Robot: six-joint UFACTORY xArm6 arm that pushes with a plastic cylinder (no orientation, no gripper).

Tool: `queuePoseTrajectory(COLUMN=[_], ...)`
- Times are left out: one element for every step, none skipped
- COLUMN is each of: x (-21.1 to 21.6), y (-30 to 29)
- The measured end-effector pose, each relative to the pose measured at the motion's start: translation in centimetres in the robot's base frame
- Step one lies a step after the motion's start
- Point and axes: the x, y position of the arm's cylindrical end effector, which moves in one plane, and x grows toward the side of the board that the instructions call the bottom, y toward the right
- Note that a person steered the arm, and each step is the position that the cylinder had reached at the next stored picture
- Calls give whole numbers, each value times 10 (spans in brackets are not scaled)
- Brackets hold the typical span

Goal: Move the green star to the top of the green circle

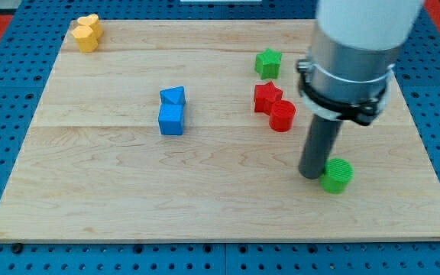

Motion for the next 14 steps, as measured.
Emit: queuePoseTrajectory(x=[0, -13, -64, -112, -161, -207, -241, -252, -252, -241, -223, -208, -195, -182], y=[28, 20, 16, 16, 16, 16, 6, -27, -75, -89, -86, -54, -27, -5])
